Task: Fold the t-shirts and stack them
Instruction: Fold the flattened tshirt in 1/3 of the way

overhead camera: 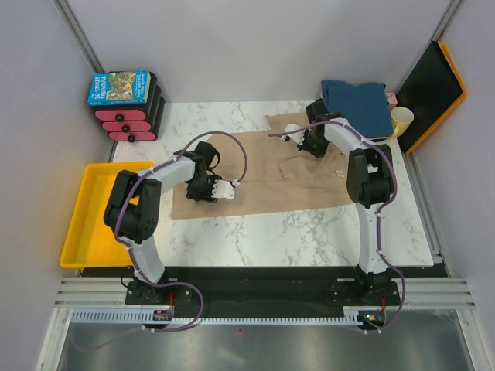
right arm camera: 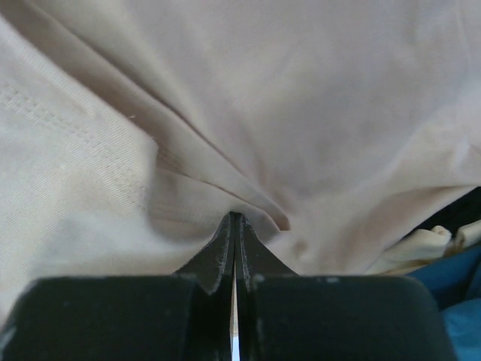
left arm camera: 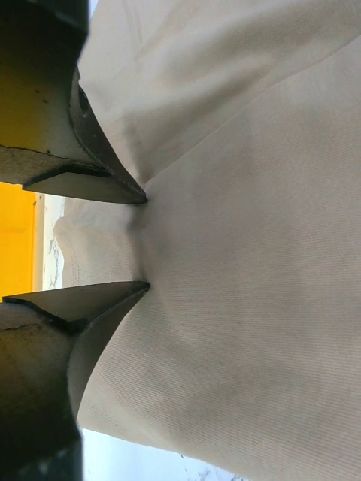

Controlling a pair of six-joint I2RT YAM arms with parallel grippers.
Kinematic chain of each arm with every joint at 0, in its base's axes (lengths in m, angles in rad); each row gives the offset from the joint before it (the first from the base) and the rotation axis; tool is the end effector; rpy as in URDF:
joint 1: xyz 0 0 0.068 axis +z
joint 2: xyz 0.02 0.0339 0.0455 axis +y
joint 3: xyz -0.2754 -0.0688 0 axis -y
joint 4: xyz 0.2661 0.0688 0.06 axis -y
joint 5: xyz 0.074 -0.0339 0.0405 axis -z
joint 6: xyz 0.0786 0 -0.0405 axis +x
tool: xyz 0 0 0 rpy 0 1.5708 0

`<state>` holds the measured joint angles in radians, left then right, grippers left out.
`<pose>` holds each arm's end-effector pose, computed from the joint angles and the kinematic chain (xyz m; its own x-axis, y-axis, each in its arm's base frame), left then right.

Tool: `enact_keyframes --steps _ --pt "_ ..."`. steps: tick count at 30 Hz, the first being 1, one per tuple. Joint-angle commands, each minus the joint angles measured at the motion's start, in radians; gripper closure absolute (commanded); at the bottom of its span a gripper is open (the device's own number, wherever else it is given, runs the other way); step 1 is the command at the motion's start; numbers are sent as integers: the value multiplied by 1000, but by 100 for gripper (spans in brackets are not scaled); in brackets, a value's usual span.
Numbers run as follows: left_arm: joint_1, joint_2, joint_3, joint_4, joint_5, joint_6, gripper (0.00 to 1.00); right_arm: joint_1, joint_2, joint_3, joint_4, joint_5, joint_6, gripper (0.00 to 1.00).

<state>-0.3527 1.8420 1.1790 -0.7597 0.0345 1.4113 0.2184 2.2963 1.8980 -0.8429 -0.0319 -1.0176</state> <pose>0.3397 -0.1279 0.1115 0.1981 0.9785 -0.0571 0.9720 -0.1886 0.1403 0.5077 0.1153 0.1273 -0.2925 -0.9360 -0.1957 -0.9050 0.3371 -0.2595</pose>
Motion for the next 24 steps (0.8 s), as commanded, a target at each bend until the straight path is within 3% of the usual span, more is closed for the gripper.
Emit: enact_keyframes --steps 1,8,24 --pt "12 63 -105 80 -27 55 47 -4 22 36 62 23 -3 100" --pt "12 76 -123 -42 -21 71 47 -8 31 30 114 59 14 100" --pt "9 59 -174 -93 -25 31 47 -14 -17 -73 205 153 42 100"
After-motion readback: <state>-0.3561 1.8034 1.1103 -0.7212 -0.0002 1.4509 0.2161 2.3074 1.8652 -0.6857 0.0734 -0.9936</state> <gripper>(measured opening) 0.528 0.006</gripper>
